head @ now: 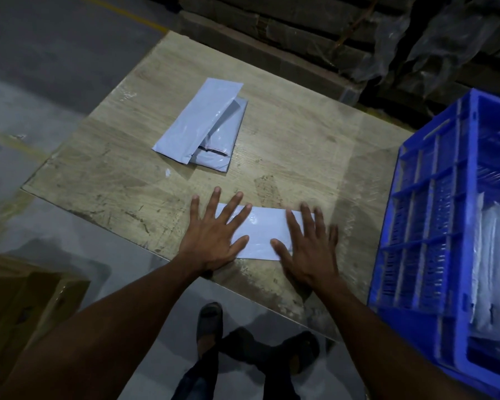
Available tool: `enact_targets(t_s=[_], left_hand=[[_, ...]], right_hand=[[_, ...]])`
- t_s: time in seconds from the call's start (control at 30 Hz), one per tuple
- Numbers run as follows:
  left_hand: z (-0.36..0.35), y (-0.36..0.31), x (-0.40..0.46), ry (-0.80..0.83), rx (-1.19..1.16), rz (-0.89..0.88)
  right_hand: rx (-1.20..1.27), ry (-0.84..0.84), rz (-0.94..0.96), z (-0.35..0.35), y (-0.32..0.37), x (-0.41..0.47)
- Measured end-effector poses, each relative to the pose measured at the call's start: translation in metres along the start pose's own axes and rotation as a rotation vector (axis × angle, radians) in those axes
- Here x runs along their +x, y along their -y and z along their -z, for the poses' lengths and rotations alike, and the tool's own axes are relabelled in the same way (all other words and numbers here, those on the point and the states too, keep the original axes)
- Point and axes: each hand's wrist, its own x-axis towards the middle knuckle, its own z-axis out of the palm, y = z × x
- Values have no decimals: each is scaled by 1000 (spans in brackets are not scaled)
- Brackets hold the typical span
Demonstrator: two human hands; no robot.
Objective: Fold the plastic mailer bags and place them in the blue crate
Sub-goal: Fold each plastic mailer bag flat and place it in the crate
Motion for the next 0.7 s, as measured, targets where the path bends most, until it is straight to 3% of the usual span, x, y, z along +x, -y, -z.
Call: enact_targets(t_s=[0.1, 0.23, 0.43, 0.57, 0.7], left_hand=[[0, 0, 0, 8, 10, 3], [0, -1, 1, 34, 15, 3], [7, -2, -10, -88, -65, -114], [0, 1, -10, -68, -11, -201], [0, 5, -9, -12, -30, -186]], right_hand=[[29, -24, 13, 6, 7, -10], [-59, -184, 393, -5, 21, -28], [-19, -322, 319, -1, 29, -14], [113, -366, 289, 25, 22, -11], [-140, -362, 663, 40, 24, -48]])
